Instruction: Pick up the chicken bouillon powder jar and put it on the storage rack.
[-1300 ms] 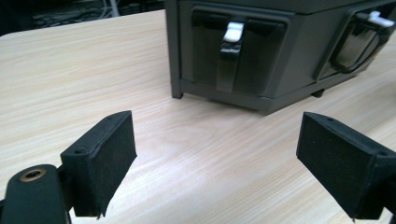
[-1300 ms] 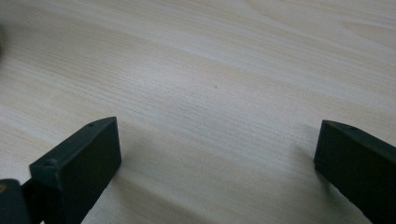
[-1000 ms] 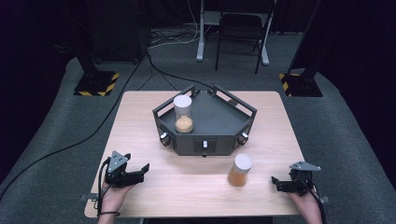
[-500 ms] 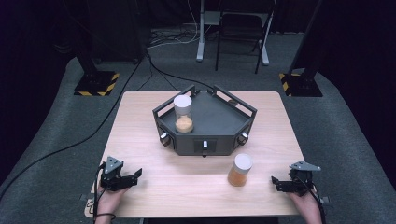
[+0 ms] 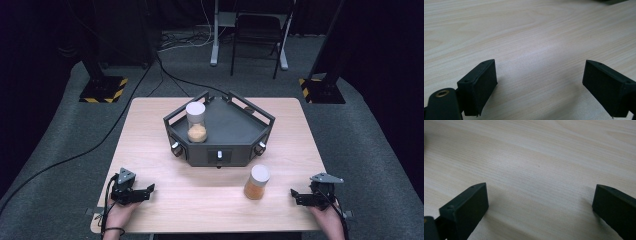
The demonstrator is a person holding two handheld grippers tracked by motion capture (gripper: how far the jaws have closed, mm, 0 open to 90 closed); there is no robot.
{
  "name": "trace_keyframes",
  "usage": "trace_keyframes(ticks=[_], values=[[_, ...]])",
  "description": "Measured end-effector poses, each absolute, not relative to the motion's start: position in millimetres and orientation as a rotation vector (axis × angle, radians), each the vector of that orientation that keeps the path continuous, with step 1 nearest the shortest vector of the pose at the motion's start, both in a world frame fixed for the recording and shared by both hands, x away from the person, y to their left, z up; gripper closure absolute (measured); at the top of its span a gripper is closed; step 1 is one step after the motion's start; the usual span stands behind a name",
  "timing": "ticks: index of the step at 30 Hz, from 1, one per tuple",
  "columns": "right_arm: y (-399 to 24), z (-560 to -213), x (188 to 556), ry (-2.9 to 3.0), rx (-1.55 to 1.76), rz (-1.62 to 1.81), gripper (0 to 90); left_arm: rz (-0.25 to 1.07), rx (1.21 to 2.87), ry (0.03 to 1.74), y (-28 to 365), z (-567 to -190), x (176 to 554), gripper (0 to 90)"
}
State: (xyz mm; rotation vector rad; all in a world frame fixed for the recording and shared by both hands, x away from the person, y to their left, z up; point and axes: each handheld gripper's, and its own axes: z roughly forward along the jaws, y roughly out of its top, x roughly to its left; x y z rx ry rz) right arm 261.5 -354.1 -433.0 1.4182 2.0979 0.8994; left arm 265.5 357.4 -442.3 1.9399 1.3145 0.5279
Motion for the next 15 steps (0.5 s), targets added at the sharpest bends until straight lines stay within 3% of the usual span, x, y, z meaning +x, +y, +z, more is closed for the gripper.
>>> trace_keyframes(ticks=[15], values=[[-354.3,-432.8,260.2,2.099,1.422,0.901,0.0,0.572,1.985,1.324,345.7,-440.0,268.6,7.5]])
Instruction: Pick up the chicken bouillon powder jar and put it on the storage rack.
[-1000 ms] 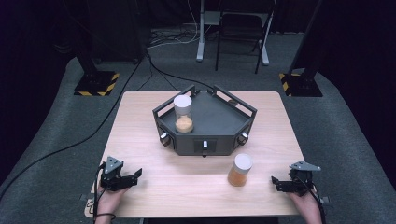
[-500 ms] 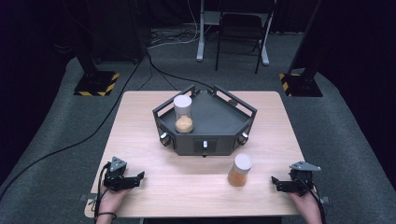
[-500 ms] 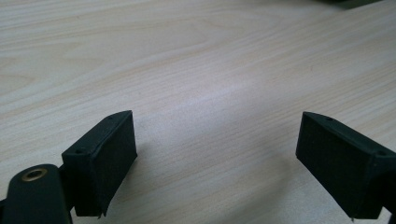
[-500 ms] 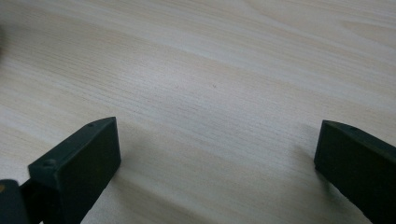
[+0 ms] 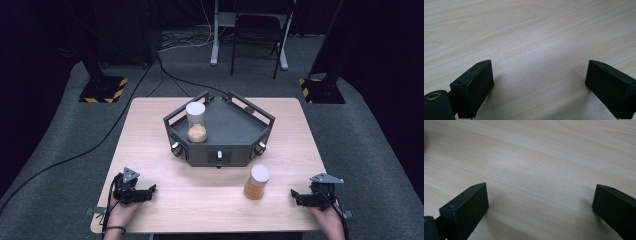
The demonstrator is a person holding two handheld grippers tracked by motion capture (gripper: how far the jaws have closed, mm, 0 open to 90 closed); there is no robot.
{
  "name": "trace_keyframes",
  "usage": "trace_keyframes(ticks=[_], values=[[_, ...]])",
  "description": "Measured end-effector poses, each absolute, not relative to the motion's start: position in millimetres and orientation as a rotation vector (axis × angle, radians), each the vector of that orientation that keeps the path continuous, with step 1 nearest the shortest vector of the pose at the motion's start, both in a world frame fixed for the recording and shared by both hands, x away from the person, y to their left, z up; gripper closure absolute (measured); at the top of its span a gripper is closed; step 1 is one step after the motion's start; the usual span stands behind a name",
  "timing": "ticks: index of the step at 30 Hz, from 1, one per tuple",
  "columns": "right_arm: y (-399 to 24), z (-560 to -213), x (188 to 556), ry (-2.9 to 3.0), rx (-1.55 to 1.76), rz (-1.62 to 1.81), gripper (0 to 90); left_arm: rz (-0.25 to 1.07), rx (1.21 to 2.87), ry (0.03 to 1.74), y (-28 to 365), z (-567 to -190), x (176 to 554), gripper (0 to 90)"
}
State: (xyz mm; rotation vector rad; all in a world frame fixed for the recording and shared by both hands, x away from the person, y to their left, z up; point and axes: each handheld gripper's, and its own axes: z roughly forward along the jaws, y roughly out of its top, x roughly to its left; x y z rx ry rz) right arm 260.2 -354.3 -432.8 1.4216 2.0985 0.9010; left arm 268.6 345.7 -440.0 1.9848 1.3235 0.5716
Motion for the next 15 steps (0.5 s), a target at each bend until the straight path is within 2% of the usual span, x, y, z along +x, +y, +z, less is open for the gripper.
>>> trace_keyframes(ticks=[15], values=[[-354.6,-433.0,259.9,2.101,1.416,0.902,0.0,0.569,1.986,1.321,346.2,-440.0,270.2,7.0]])
